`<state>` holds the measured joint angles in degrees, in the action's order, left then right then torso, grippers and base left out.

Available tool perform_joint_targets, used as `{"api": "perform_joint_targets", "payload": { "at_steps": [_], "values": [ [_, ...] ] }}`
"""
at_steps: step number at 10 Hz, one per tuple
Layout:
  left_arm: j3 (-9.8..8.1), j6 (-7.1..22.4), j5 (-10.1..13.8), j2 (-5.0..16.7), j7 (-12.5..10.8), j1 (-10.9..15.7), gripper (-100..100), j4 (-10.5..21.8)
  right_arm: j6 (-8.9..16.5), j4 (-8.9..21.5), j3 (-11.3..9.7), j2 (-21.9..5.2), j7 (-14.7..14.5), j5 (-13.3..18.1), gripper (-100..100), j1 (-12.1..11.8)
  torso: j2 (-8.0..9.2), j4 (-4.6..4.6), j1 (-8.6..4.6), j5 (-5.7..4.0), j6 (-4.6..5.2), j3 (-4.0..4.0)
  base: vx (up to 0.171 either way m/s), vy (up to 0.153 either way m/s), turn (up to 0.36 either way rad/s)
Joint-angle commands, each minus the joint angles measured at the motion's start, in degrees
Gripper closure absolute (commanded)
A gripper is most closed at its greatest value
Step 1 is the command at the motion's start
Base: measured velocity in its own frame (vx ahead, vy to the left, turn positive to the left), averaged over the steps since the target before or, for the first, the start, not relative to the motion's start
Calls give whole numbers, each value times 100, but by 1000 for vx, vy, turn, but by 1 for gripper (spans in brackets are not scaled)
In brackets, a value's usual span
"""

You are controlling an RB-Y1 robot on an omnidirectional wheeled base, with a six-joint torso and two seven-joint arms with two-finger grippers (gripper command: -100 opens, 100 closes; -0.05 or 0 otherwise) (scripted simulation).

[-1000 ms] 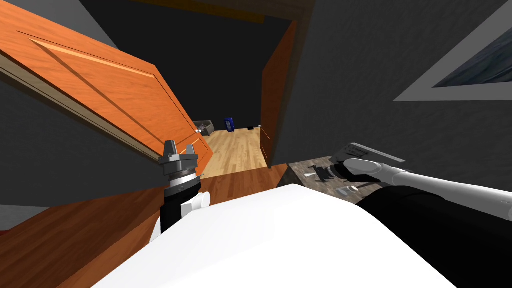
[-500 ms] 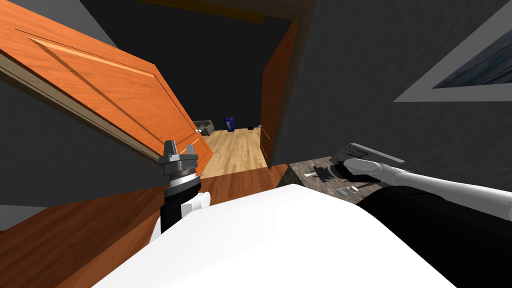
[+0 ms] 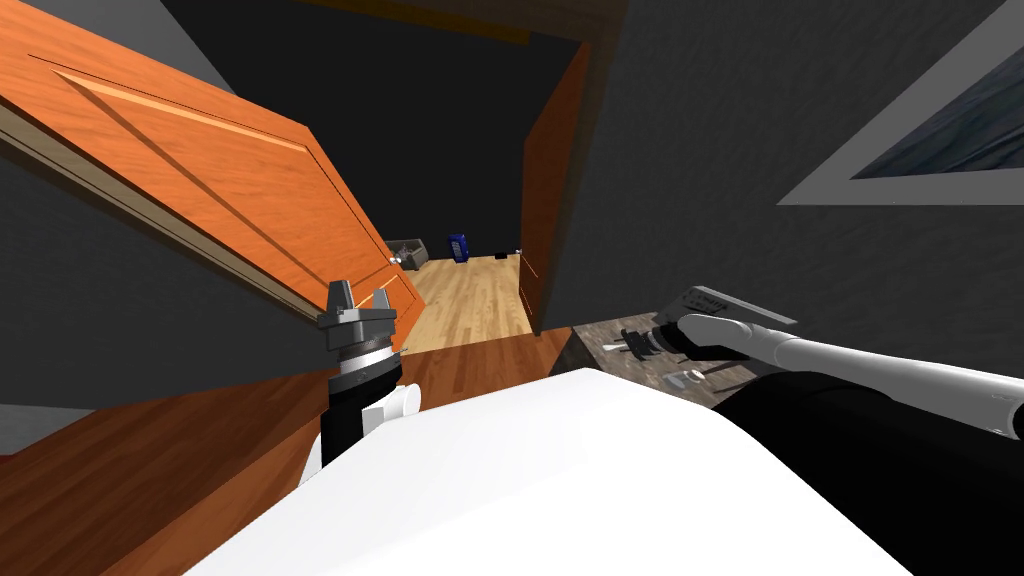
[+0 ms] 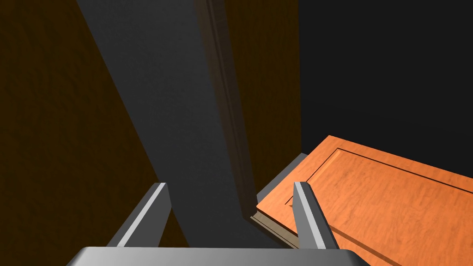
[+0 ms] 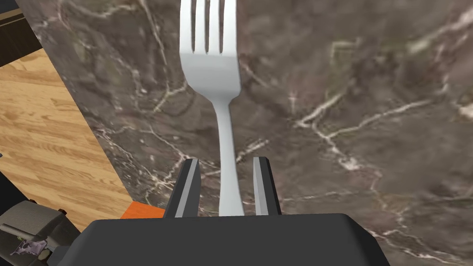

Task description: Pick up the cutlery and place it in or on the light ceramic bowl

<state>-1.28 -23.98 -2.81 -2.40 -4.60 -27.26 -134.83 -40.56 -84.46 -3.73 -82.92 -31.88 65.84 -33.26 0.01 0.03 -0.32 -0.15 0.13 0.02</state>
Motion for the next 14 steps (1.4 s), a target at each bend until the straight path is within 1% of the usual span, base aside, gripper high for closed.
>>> {"api": "perform_joint_targets", "payload": {
  "at_steps": [1,2,3,4,5,6,7,8,9,10,11,12,13,14],
  "values": [
    [0,0,0,0,0,0,0,0,24,-84,-19,-6,268,114,100,35,0,0,0,0,0,0,-26,-42,3],
    [0,0,0,0,0,0,0,0,73,-280,-22,-45,445,323,100,59,-4,-1,6,1,1,-2,-27,-45,1],
    [0,0,0,0,0,0,0,0,73,-280,-22,-45,593,323,100,59,-6,-1,7,2,-1,-3,-26,-40,11],
    [0,0,0,0,0,0,0,0,122,-476,-26,-85,755,532,100,83,-6,-1,9,3,0,-3,-40,-48,0],
    [0,0,0,0,0,0,0,0,122,-476,-26,-85,903,532,100,83,-3,0,7,3,-2,-2,-31,-40,11],
    [0,0,0,0,0,0,0,0,171,-672,-29,-124,1069,741,100,108,-4,0,11,4,1,-2,-33,-46,-2],
    [0,0,0,0,0,0,0,0,171,-672,-29,-124,1234,741,100,108,-3,1,11,5,-1,-1,-26,-39,9],
    [0,0,0,0,0,0,0,0,220,-869,-33,-163,1398,950,100,132,-5,0,12,5,0,-2,-30,-45,1],
    [0,0,0,0,0,0,0,0,220,-869,-33,-163,1553,950,100,132,-4,1,12,6,-1,-1,-31,-41,8],
    [0,0,0,0,0,0,0,0,270,-1065,-36,-203,1714,1159,100,156,-4,1,13,6,0,-1,-46,-55,2],
    [0,0,0,0,0,0,0,0,270,-1065,-36,-203,1887,1159,100,156,2,2,10,6,0,2,-41,-44,11],
    [0,0,0,0,0,0,0,0,319,-1261,-40,-242,2043,1368,100,180,2,3,12,6,2,2,-31,-48,-4],
    [0,0,0,0,0,0,0,0,319,-1261,-40,-242,2217,1368,100,180,-1,3,13,7,-1,1,-24,-36,12],
    [0,0,0,0,0,0,0,0,368,-1457,-43,-281,2379,1576,100,205,-3,2,16,7,1,0,-39,-43,0]
  ]
}}
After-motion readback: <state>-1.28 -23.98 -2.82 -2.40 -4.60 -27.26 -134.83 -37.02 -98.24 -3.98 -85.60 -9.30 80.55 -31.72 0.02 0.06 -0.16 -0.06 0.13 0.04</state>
